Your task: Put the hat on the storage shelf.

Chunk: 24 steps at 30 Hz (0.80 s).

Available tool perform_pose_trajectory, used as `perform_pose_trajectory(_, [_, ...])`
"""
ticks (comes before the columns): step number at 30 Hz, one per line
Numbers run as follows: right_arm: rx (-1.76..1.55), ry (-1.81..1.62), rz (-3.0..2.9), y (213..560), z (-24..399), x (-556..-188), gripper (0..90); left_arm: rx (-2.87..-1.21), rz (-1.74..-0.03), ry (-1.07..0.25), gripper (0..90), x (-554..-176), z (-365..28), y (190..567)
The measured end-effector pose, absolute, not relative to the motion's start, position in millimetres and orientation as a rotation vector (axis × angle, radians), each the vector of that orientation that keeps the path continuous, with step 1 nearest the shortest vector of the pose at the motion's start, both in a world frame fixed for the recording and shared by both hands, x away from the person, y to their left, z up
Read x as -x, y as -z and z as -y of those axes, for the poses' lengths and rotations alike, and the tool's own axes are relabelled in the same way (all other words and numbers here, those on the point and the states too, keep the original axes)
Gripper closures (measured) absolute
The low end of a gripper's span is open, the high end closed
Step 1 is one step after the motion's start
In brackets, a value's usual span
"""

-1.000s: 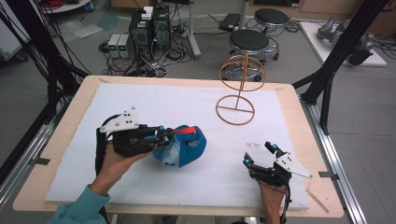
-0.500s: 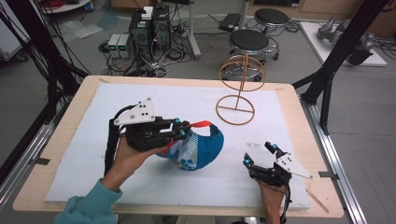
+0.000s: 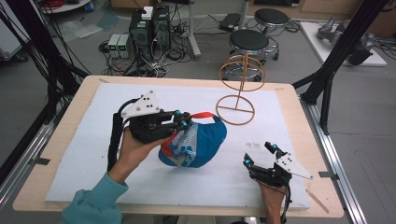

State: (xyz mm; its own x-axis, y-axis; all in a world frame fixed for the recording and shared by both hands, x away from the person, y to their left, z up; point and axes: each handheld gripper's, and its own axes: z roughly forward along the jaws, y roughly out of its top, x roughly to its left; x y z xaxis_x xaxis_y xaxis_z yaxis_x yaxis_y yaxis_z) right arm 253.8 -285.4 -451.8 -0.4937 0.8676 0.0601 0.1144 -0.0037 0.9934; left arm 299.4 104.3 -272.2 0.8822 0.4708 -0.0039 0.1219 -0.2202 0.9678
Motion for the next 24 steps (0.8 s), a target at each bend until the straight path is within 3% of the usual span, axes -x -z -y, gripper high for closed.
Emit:
perform_pose_trajectory(10, [-1.023, -1.547, -1.658, 452, 285, -254, 7.3, -1.832, -0.578, -0.477, 79.7, -313, -132, 290])
perform_pose_trajectory(24, [-1.020, -1.530, -1.670, 451, 284, -254, 7.3, -1.981, -0.729, -0.527, 79.6, -323, -162, 332])
